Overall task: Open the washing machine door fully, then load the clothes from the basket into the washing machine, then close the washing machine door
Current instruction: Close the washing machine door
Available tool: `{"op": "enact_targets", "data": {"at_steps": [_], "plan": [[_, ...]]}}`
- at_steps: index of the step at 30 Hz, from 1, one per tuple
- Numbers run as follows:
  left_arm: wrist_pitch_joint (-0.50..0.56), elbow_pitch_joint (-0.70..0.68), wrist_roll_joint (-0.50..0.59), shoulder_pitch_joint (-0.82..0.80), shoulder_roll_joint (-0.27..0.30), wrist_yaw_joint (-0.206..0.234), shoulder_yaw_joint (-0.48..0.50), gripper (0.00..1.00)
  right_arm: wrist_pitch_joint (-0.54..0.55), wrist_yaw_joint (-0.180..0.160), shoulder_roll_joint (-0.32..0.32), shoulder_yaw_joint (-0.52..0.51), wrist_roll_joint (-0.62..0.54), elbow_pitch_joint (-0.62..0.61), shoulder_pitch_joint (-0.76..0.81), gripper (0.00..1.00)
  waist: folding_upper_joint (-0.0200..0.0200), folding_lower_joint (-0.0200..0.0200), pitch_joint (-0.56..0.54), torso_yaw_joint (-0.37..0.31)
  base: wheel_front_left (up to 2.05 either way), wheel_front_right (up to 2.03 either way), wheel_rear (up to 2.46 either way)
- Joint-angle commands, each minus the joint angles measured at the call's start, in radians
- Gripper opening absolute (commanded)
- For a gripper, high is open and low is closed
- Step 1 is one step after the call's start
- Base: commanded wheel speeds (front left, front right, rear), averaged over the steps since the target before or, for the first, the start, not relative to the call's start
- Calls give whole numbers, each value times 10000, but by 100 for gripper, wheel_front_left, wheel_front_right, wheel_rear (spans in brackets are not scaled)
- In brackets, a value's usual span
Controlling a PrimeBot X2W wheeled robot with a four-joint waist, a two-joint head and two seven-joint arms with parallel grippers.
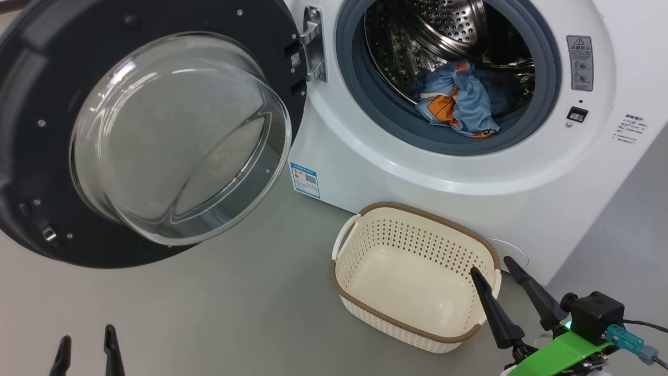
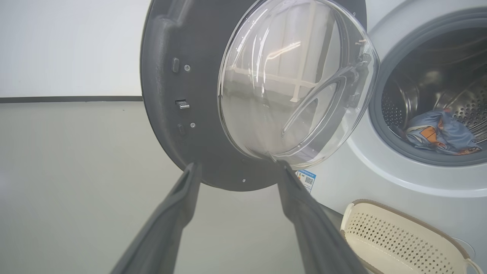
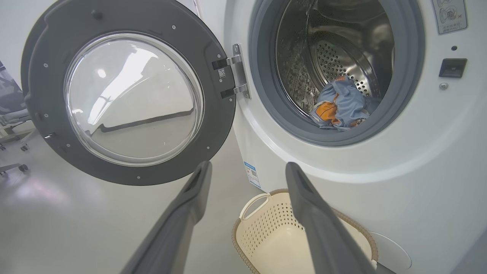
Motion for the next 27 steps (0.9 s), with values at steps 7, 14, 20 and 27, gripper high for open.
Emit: {"op": "enact_targets", "data": {"at_steps": [7, 14, 20, 27], "plan": [[-65, -424, -8, -61, 93, 6, 429, 100, -80, 54, -143, 189, 146, -201, -312, 100, 0, 0, -46, -31, 0, 0, 0], [-65, -891, -1144, -753, 349, 6, 704, 0, -80, 54, -71, -9, 67, -303, -103, 100, 0, 0, 23, -68, 0, 0, 0], [-65, -948, -3202, -1975, 1489, 6, 886, 0, -80, 54, -69, -264, -26, -415, 76, 100, 0, 0, 194, -86, 0, 0, 0], [299, 259, -6857, -4233, 3609, 6, 916, 0, -80, 54, -77, -561, -175, -605, 201, 100, 0, 0, 628, -83, 0, 0, 0]]}}
